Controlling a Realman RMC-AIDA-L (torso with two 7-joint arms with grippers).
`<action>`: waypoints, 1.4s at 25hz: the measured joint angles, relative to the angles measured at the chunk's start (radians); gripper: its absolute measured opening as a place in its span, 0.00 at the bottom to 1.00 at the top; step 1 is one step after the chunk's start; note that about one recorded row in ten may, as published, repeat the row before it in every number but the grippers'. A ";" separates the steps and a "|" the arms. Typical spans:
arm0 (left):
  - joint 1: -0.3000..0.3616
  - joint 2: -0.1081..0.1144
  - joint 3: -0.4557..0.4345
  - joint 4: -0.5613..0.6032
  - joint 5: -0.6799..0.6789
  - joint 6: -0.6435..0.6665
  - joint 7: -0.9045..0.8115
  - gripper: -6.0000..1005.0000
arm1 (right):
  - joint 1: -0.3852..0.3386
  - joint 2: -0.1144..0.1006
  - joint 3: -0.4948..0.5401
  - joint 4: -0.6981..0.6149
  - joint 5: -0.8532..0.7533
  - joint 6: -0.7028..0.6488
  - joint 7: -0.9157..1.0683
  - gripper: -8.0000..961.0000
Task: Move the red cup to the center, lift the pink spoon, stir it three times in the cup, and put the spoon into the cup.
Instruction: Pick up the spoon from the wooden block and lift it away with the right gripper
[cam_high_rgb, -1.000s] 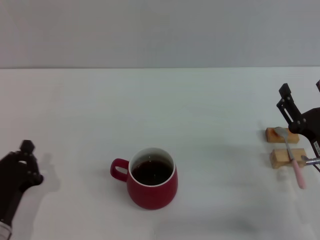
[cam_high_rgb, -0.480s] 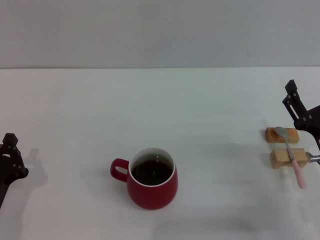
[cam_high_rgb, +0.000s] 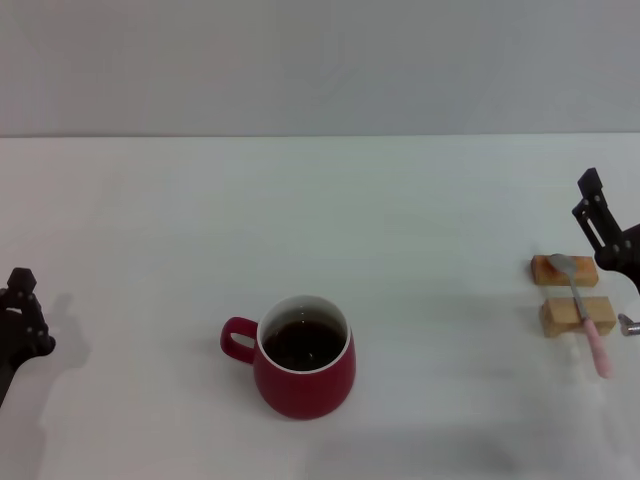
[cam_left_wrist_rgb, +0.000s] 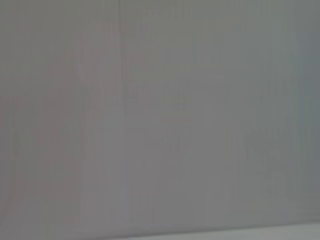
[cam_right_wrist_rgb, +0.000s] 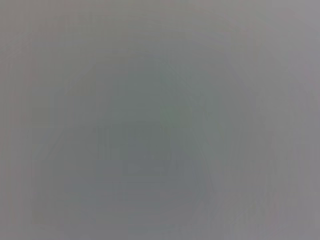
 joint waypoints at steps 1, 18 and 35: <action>0.000 0.000 0.000 0.000 0.000 0.000 0.000 0.01 | 0.000 0.000 0.000 0.000 0.000 0.000 0.000 0.74; -0.017 0.005 0.037 0.045 0.010 0.006 -0.008 0.01 | -0.070 0.003 -0.008 0.066 -0.005 -0.014 0.001 0.74; -0.020 0.006 0.027 0.063 0.007 0.036 -0.009 0.01 | -0.045 0.003 -0.017 0.071 -0.003 -0.015 -0.005 0.74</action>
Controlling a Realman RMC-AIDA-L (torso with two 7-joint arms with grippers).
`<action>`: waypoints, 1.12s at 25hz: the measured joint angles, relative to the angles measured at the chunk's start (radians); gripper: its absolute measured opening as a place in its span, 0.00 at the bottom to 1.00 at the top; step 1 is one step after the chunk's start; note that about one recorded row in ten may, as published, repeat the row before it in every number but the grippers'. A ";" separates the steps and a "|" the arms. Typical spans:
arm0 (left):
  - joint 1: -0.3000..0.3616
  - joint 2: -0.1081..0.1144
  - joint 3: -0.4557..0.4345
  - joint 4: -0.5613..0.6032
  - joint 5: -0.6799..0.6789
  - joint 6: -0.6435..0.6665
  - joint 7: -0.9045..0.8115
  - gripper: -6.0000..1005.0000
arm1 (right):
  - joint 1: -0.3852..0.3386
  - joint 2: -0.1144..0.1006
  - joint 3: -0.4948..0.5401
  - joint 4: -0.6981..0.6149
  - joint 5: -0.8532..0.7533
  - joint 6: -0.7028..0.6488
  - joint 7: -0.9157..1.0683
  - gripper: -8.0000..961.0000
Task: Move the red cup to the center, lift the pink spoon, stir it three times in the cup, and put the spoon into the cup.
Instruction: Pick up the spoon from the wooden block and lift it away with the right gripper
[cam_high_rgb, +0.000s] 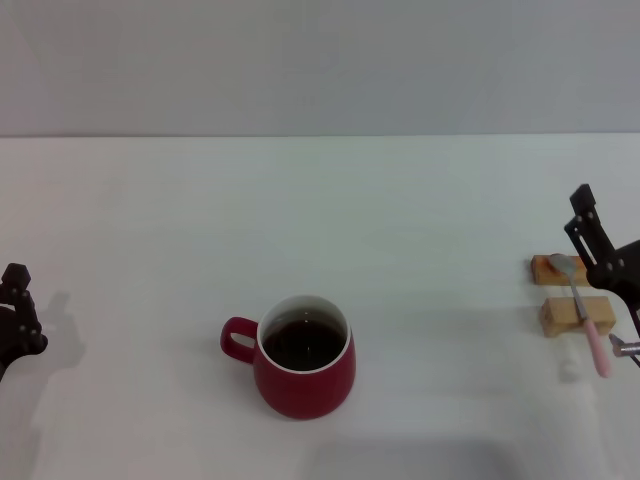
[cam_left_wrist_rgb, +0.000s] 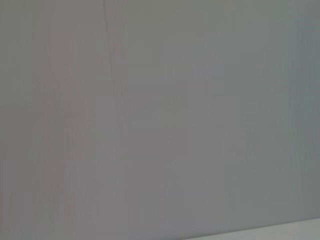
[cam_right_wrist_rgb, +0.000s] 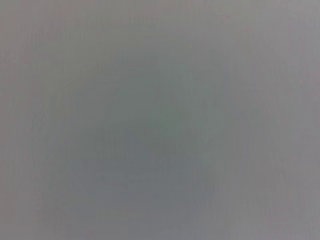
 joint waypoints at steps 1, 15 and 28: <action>0.000 0.000 0.000 0.000 0.000 0.000 0.000 0.01 | -0.004 0.000 0.000 0.000 0.000 0.000 0.000 0.74; -0.001 0.000 -0.012 -0.005 -0.004 0.012 -0.001 0.01 | 0.013 0.000 0.010 -0.005 0.003 -0.001 -0.001 0.74; -0.001 -0.002 -0.002 0.000 0.002 0.023 -0.001 0.01 | -0.049 0.001 -0.012 0.010 0.000 -0.030 -0.002 0.74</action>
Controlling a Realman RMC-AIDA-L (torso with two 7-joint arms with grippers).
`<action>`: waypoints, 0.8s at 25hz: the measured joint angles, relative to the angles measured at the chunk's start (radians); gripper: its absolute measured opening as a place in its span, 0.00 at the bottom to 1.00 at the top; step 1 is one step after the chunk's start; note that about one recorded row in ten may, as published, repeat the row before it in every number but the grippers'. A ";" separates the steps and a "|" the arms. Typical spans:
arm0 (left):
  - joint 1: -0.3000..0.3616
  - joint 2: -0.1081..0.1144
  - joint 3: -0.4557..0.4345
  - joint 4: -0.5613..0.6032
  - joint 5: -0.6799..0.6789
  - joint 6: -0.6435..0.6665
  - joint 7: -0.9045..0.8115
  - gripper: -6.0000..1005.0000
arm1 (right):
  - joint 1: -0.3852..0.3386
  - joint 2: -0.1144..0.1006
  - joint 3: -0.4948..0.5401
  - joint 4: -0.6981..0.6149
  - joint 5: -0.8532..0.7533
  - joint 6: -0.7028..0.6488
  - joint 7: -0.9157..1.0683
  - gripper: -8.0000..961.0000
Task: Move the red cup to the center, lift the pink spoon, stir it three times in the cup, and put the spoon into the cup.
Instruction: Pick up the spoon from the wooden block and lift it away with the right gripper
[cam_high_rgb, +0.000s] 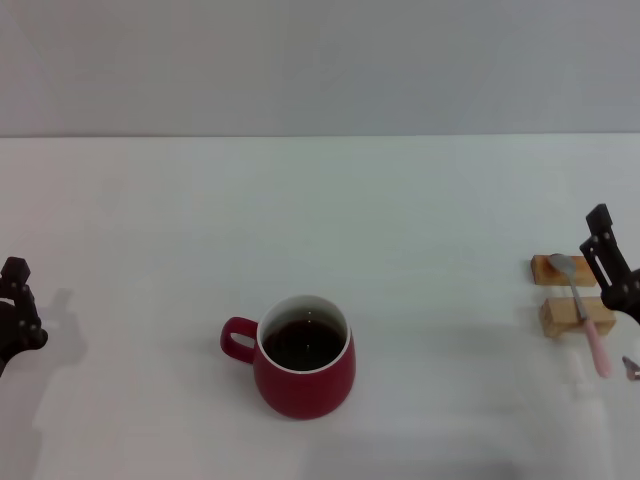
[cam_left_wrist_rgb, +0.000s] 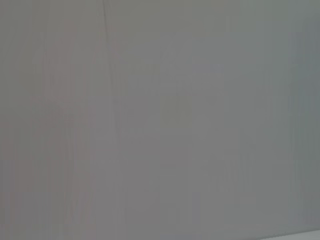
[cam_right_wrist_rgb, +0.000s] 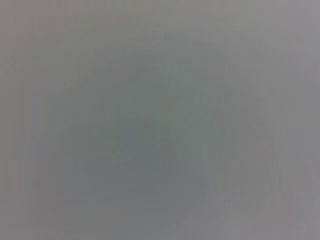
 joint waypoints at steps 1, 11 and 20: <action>0.002 0.000 0.003 0.002 0.000 0.002 0.000 0.01 | -0.004 0.000 -0.004 0.002 0.000 -0.004 0.000 0.74; 0.025 0.002 0.010 0.019 0.001 0.023 0.003 0.02 | 0.009 0.000 -0.022 0.010 -0.002 -0.010 0.000 0.74; 0.031 0.009 0.038 0.028 0.001 0.033 0.006 0.02 | -0.004 0.000 -0.058 0.026 0.002 -0.005 0.000 0.74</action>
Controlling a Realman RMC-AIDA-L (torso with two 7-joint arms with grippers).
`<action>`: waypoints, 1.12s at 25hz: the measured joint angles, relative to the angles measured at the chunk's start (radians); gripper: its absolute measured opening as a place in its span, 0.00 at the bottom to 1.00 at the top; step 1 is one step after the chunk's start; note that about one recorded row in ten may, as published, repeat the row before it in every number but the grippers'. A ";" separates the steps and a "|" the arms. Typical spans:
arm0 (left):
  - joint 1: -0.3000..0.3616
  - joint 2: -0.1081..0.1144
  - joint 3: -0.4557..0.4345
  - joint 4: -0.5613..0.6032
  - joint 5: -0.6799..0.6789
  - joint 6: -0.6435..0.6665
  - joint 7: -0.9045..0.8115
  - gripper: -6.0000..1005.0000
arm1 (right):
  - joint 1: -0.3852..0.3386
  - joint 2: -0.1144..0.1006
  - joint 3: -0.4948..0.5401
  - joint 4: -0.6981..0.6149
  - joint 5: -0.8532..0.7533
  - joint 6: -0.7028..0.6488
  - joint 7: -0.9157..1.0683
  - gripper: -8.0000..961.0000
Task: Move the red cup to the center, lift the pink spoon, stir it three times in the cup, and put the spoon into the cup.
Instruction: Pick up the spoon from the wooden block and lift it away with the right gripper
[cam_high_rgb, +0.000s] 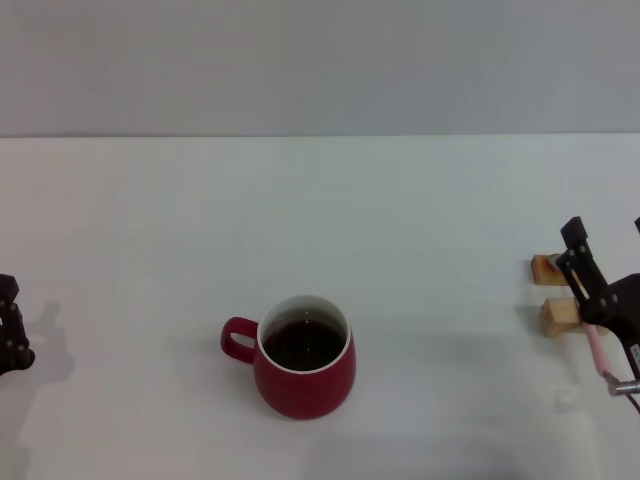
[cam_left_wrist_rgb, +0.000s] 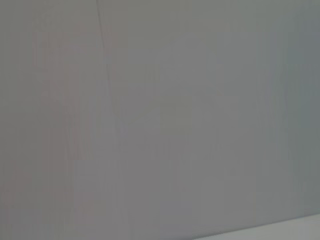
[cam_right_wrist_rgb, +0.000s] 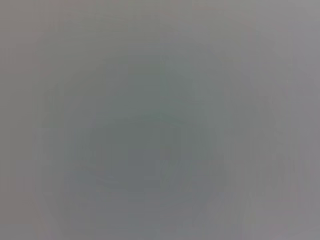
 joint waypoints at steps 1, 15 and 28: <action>0.003 0.000 0.003 0.001 0.000 0.001 0.000 0.02 | 0.000 0.000 -0.005 0.000 0.001 0.002 0.000 0.74; 0.032 -0.003 0.058 0.046 -0.007 0.057 -0.006 0.02 | 0.021 0.001 -0.033 0.029 -0.002 0.027 0.000 0.74; 0.023 -0.005 0.045 0.050 -0.008 0.052 -0.008 0.02 | 0.055 0.000 -0.034 0.031 -0.004 0.044 0.008 0.74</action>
